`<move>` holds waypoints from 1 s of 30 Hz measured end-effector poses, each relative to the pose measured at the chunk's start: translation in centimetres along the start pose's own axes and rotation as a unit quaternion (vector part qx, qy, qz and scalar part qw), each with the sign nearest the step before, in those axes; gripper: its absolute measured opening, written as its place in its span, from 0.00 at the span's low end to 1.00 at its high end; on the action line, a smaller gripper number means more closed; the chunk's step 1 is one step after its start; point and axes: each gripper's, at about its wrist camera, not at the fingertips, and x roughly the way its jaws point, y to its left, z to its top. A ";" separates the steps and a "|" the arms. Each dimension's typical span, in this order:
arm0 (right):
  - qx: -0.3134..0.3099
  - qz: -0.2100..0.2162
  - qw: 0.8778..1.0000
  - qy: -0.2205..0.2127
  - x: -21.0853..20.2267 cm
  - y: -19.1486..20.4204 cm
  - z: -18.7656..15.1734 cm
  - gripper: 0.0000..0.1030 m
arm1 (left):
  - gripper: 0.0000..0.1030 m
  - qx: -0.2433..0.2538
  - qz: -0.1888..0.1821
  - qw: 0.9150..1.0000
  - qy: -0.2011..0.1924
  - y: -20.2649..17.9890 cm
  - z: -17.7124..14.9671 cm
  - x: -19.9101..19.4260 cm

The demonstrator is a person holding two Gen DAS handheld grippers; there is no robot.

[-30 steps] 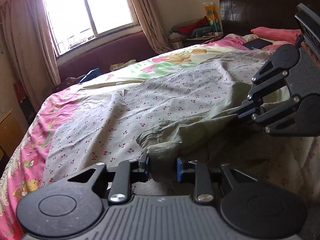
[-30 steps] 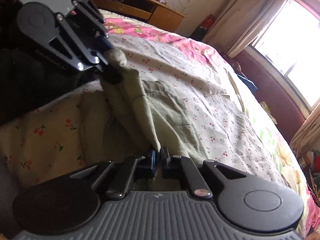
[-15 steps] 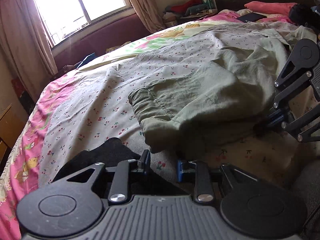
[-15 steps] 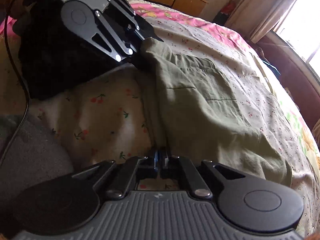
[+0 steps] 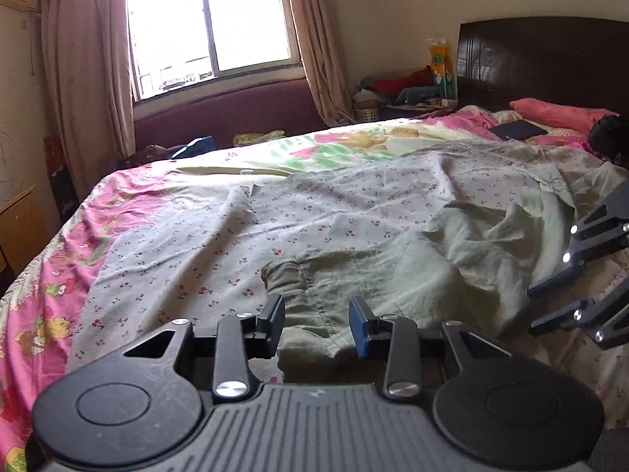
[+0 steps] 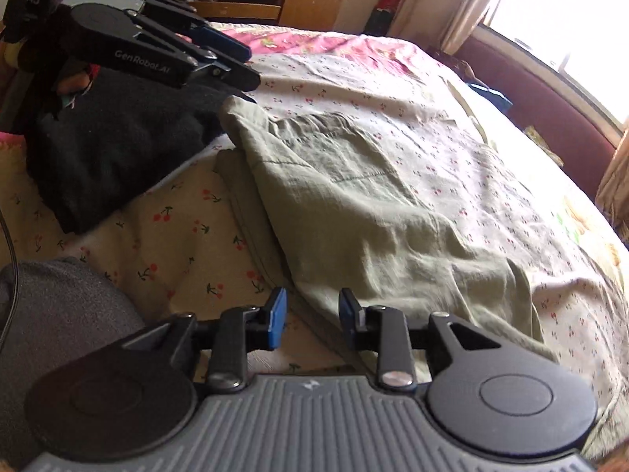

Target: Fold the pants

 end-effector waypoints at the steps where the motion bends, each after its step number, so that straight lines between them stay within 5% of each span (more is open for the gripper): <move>1: 0.030 -0.015 0.999 0.014 -0.2 -1.0 -0.7 0.29 | 0.47 0.021 0.000 0.999 0.025 -1.0 -0.8 1.2; 3: 0.094 -0.037 0.994 0.027 -1.1 -3.4 -2.1 0.29 | 0.47 0.067 -0.007 0.995 0.070 -3.1 -2.6 2.8; 6: 0.193 -0.077 0.978 0.036 -2.9 -7.4 -4.5 0.29 | 0.47 0.100 0.015 0.993 0.061 -4.6 -2.2 1.9; 10: 0.302 -0.129 0.944 0.029 -4.7 -12.2 -7.5 0.29 | 0.47 0.080 0.013 0.996 0.029 -5.3 0.6 0.7; 14: 0.397 -0.186 0.899 -0.001 -5.6 -17.4 -10.3 0.30 | 0.48 0.096 -0.042 0.994 -0.005 -9.8 3.6 1.3; 22: 0.485 -0.268 0.832 -0.019 -3.5 -29.2 -12.8 0.31 | 0.49 0.093 -0.187 0.977 -0.032 -22.3 8.0 7.7; 27: 0.461 -0.292 0.838 0.002 0.9 -34.2 -11.4 0.46 | 0.49 0.083 -0.222 0.971 -0.021 -27.8 9.5 12.0; 30: 0.455 -0.303 0.837 0.035 3.6 -35.9 -12.1 0.41 | 0.48 0.088 -0.211 0.974 0.004 -29.6 9.8 14.3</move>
